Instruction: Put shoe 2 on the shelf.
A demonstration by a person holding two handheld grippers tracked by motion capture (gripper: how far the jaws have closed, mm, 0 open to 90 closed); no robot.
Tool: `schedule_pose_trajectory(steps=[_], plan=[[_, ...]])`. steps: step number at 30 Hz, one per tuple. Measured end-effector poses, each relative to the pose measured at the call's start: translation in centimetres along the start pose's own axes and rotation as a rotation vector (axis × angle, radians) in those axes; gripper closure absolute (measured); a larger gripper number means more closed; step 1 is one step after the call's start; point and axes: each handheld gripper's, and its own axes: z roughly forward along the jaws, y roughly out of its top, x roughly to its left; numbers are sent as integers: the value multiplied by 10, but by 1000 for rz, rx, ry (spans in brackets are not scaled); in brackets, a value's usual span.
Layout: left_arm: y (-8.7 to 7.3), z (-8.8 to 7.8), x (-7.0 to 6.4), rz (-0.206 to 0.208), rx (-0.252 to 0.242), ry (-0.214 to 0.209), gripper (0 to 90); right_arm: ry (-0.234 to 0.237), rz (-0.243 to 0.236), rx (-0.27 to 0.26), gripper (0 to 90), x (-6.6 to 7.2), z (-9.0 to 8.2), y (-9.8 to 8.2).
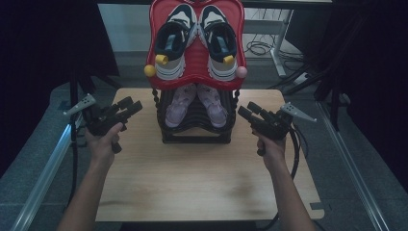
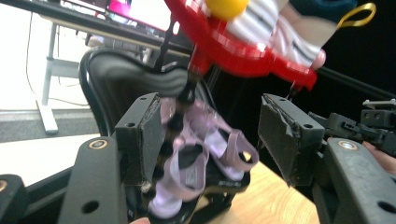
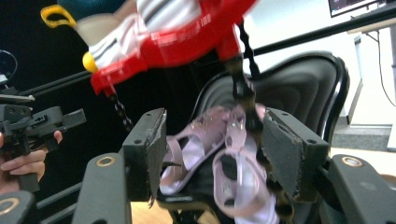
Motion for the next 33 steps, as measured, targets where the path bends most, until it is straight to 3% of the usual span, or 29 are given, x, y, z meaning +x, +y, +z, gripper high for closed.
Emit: schedule_pose_trajectory(steps=[5,13,20,23,27,33], plan=[[-24,-4,1,19,51,1,391,-10,-25,30,404,-1,-7,-22],[-72,-14,6,36,157,21,390,-27,-17,107,404,-5,-17,-66],[-110,-24,21,-19,229,44,392,-68,0,190,406,-14,-23,-109],[-124,-26,27,-42,250,60,395,-103,-35,260,406,-18,-22,-122],[-130,-27,30,-36,287,77,395,-117,-38,302,402,-20,-21,-129],[-136,-27,33,-45,304,82,394,-107,-33,279,392,-20,-24,-125]])
